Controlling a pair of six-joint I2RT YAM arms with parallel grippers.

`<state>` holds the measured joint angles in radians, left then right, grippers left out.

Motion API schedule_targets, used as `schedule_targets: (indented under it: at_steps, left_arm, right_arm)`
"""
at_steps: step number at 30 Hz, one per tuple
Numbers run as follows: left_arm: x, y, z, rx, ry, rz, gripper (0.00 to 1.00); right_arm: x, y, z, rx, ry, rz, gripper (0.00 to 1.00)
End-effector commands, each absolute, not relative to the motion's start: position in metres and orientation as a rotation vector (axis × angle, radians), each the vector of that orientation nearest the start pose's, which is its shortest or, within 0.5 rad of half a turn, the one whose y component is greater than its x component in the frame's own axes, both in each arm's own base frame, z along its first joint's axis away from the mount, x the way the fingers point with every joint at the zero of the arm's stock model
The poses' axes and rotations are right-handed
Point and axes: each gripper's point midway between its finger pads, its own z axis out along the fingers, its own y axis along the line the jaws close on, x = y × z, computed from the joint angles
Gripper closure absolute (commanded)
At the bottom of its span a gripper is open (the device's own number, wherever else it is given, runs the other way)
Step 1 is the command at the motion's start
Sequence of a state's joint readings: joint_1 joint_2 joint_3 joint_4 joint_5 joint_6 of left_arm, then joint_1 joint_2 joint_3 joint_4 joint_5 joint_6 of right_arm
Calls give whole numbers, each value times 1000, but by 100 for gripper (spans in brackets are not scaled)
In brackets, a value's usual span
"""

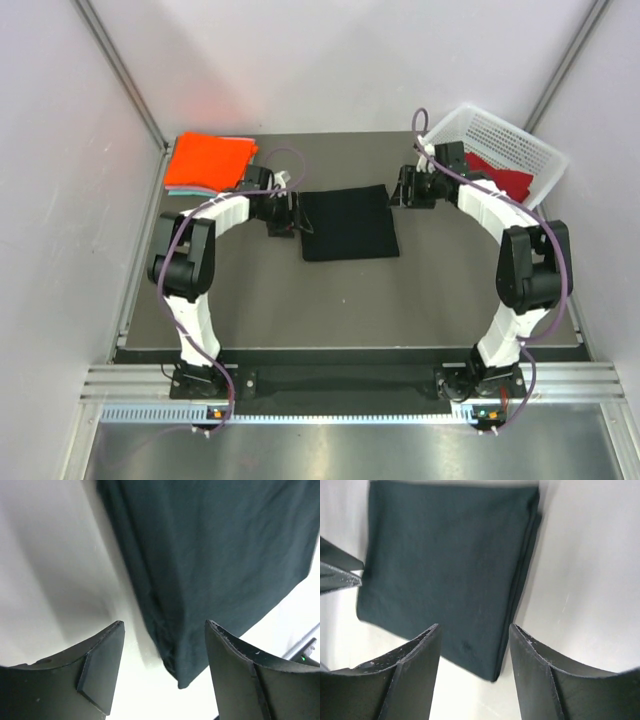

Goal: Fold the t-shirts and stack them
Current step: Neatly place the folded tshirt to the corner

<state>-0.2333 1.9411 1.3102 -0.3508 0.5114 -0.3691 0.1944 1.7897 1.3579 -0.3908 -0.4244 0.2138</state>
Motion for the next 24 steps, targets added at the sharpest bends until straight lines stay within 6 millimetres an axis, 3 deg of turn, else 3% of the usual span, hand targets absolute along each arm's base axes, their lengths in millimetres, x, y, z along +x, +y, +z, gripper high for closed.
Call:
schedule_targets:
  at_steps: [1, 6, 14, 17, 19, 22, 24]
  left_arm:
    - [416, -208, 61, 67, 2513, -959, 30]
    - [420, -210, 34, 26, 2544, -955, 35]
    - [426, -214, 15, -42, 2584, -888, 46]
    - [426, -215, 9, -66, 2607, -873, 65]
    - [427, -216, 11, -75, 2619, -871, 74]
    - [444, -212, 34, -47, 2595, -788, 100]
    - [456, -201, 59, -16, 2589, -674, 100]
  right_arm:
    - [417, 175, 127, -209, 2368, 757, 43]
    - [405, 176, 124, -199, 2358, 780, 43]
    - [401, 176, 128, -199, 2351, 785, 43]
    - [399, 178, 130, -188, 2342, 803, 43]
    - [397, 179, 133, -186, 2333, 815, 43]
    - [390, 181, 138, -186, 2318, 841, 43]
    - [385, 183, 139, -187, 2316, 853, 43]
